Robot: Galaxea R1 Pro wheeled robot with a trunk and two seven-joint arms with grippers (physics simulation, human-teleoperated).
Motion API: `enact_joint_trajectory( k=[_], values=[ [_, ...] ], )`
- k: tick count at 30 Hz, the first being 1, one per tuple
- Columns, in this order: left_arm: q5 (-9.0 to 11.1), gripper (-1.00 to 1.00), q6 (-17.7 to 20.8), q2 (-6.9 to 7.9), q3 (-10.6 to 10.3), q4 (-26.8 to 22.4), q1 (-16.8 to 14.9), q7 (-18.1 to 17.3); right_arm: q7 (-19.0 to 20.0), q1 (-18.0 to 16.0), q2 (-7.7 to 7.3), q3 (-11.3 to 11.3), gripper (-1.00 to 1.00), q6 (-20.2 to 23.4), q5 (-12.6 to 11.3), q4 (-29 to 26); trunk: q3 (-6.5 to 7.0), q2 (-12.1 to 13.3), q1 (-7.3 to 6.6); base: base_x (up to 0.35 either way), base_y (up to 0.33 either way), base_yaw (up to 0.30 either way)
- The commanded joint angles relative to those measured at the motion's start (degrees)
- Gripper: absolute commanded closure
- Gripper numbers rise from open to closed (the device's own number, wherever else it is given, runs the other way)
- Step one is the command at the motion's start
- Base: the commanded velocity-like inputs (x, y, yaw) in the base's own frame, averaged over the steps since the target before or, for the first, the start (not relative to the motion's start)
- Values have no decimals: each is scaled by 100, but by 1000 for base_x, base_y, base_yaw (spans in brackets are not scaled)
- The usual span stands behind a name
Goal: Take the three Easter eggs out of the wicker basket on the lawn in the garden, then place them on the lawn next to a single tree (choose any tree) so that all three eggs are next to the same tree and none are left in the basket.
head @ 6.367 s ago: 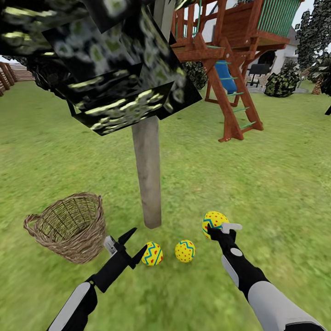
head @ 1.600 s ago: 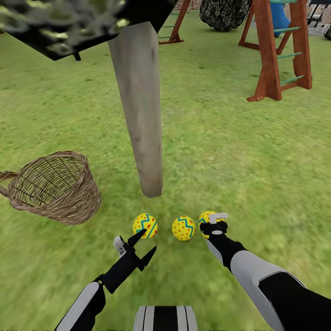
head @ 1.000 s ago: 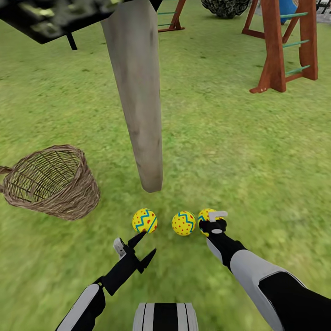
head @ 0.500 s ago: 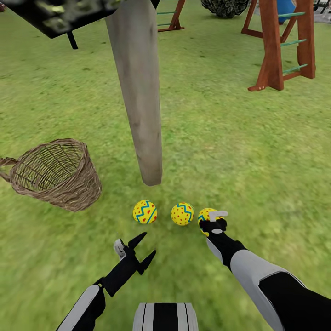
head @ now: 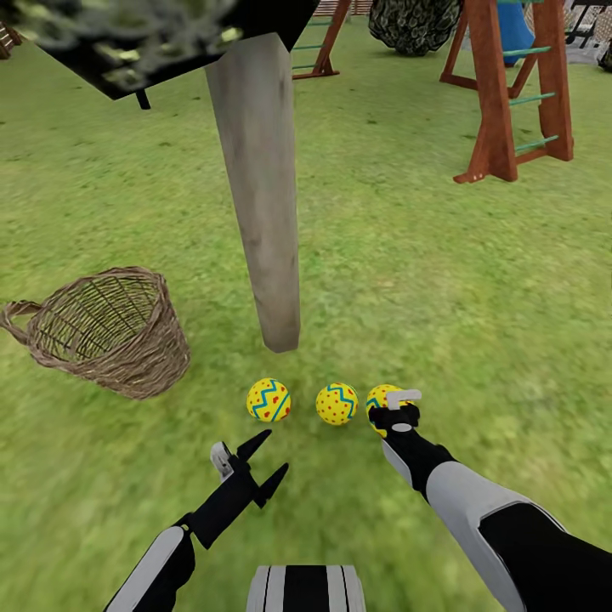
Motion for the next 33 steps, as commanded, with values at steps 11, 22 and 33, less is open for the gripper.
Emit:
enact_joint_trajectory(
  k=[11,22,33],
  values=[
    [28,-100,-6,-8,-8,-7,-1,-4,-258,-5,24,51,100,15,-69,-1,-114,-8,12,0,0,0],
    [12,-100,-13,-30,-47,-40,-2,4,-326,-327,-12,-267,100,128,-100,-147,-336,-21,38,0,0,0],
    [12,-100,-13,-39,-57,-67,-2,13,-517,-635,-28,-276,100,578,-104,-101,-579,-36,66,0,0,0]
  ],
)
